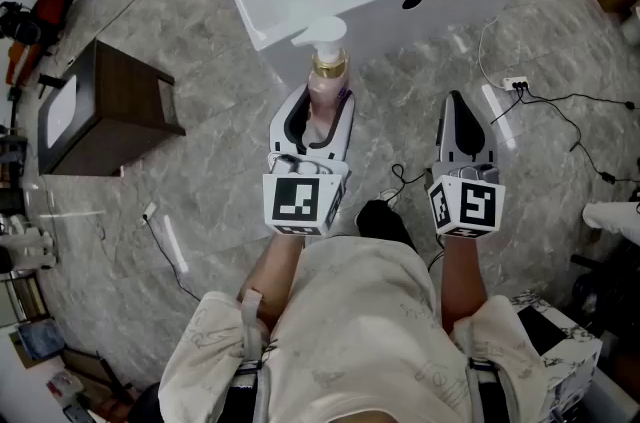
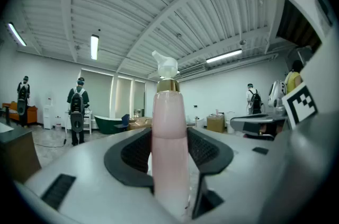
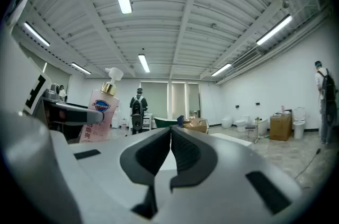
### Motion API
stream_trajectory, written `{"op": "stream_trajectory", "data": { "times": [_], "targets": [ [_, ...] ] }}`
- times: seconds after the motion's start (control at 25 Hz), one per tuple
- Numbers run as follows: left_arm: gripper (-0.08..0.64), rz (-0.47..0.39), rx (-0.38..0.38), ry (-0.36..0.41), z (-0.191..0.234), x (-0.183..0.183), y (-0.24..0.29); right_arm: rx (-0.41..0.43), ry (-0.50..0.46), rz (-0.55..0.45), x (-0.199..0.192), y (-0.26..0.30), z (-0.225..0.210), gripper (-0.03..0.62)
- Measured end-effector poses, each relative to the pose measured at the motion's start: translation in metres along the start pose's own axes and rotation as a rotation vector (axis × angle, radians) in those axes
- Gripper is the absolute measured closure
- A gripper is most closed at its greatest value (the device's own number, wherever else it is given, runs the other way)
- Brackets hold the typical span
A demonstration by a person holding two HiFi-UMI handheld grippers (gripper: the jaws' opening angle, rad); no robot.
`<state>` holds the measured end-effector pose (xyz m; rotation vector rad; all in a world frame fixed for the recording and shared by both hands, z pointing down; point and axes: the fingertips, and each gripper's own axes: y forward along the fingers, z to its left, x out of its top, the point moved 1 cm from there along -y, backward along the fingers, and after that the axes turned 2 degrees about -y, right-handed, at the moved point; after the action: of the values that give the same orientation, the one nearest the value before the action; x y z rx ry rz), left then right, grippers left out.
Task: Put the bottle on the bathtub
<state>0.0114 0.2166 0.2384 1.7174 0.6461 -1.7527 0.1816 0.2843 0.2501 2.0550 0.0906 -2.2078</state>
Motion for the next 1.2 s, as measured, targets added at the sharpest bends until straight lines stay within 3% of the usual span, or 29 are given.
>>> {"op": "stream_trajectory", "data": {
  "times": [0.24, 0.52, 0.84, 1.2],
  "targets": [
    [0.351, -0.021, 0.078, -0.002, 0.065, -0.004, -0.106, 0.104, -0.031, 0.003, 0.011, -0.031, 0.122, 0.603],
    [0.351, -0.056, 0.196, -0.043, 0.110, -0.009, -0.201, 0.212, -0.065, -0.039, 0.026, -0.062, 0.211, 0.601],
    [0.351, -0.069, 0.258, -0.071, 0.140, -0.012, -0.258, 0.257, -0.073, -0.045, 0.038, -0.080, 0.264, 0.602],
    [0.351, -0.066, 0.305, -0.058, 0.151, -0.008, -0.278, 0.313, -0.051, -0.052, 0.038, -0.079, 0.286, 0.601]
  ]
}}
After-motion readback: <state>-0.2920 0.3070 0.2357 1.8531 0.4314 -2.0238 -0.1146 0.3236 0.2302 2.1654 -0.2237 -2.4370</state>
